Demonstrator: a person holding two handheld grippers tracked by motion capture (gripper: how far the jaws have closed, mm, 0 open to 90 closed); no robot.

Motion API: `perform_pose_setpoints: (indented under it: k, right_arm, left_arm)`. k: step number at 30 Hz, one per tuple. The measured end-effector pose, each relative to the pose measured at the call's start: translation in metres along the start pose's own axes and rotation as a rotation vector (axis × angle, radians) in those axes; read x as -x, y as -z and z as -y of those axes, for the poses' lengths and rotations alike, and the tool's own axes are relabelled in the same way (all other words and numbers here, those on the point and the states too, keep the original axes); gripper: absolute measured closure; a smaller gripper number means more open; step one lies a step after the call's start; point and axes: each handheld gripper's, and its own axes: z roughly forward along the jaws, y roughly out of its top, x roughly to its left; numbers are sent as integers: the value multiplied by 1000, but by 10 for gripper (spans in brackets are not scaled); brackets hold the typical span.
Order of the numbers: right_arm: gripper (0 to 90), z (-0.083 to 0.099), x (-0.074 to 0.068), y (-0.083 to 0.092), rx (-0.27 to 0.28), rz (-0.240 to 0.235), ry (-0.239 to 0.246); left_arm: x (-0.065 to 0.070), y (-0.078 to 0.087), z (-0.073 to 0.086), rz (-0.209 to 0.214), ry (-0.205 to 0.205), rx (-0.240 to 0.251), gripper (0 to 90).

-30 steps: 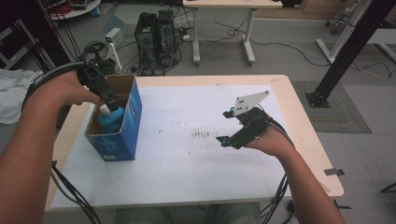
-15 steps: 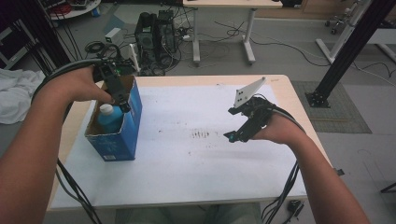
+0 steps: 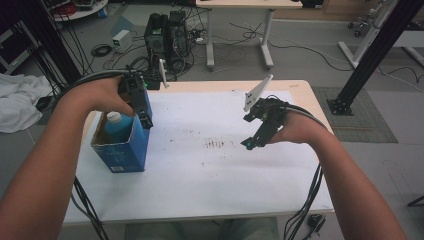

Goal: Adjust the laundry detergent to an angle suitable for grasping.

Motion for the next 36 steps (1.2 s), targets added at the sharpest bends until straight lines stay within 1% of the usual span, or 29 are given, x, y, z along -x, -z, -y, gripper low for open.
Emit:
perform_pose_setpoints:
  k: [1, 2, 3, 4, 5, 7, 10, 11, 12, 13, 15, 17, 20, 21, 24, 25, 26, 28, 29, 30, 31, 32, 33, 34, 35, 36]
  right_arm:
    - [128, -1, 0, 0, -8, -1, -5]
    - [128, -2, 3, -1, -19, 1, 16]
    - [128, -2, 3, -2, -30, -3, 15]
    - [128, -3, 4, -2, -40, -2, 19]
    - [128, -4, 6, -3, -62, -4, 18]
    - [128, -6, 9, -3, -93, -4, 23]
    - [128, -8, 15, -4, -132, -5, 16]
    - [128, -9, 16, -5, -143, -6, 17]
    - [128, -9, 18, -6, -152, -2, 21]
    - [128, -9, 19, -7, -168, -4, 20]
    - [128, -9, 21, -9, -191, -11, 28]
    - [128, -9, 21, -9, -210, -8, 28]
    - [128, -7, 23, -8, -214, -11, 29]
    - [128, -6, 22, -8, -215, -10, 27]
    - [128, -4, 20, -8, -227, -8, 27]
    - [128, -4, 18, -9, -233, -4, 20]
    - [128, -5, 17, -8, -236, -4, 26]
    - [128, -5, 15, -8, -235, -4, 29]
    - [128, -5, 14, -9, -220, -5, 21]
    - [128, -6, 13, -8, -236, -3, 32]
    - [128, -7, 12, -9, -228, -1, 23]
    - [128, -7, 11, -9, -226, -3, 28]
    - [128, -8, 11, -8, -243, -6, 32]
    - [128, -8, 11, -9, -241, -1, 27]
    - [128, -7, 10, -10, -228, 1, 20]
    - [128, -7, 10, -10, -231, 5, 22]
  left_arm:
    - [2, -2, -2, -8, -18, 5, 125]
    - [3, -3, -4, -8, -32, 9, 126]
    - [5, -4, -6, -13, -52, 8, 125]
    - [6, -6, -8, -16, -61, 9, 125]
    - [7, -8, -11, -12, -69, 6, 126]
    - [8, -14, -15, -22, -81, -12, 125]
    - [7, -20, -19, -24, -84, -34, 125]
    - [6, -21, -20, -30, -87, -35, 125]
    - [6, -22, -22, -25, -84, -38, 126]
    - [6, -23, -23, -30, -91, -40, 125]
    - [7, -23, -24, -33, -84, -42, 125]
    - [8, -24, -25, -22, -94, -41, 125]
    - [9, -24, -28, -22, -100, -42, 125]
    - [9, -25, -28, -23, -98, -43, 125]
    - [12, -25, -31, -24, -108, -42, 125]
    - [14, -25, -31, -26, -110, -41, 125]
    - [15, -24, -32, -28, -114, -36, 125]
    - [17, -23, -31, -28, -120, -25, 125]
    - [18, -22, -31, -33, -121, -16, 125]
    - [18, -22, -31, -30, -124, -17, 126]
    - [18, -22, -32, -31, -128, -16, 125]
    - [18, -22, -32, -32, -130, -15, 125]
    - [19, -23, -33, -36, -133, -17, 126]
    - [19, -23, -34, -33, -132, -19, 125]
    - [19, -23, -35, -34, -135, -20, 125]
    - [19, -23, -36, -33, -137, -19, 126]
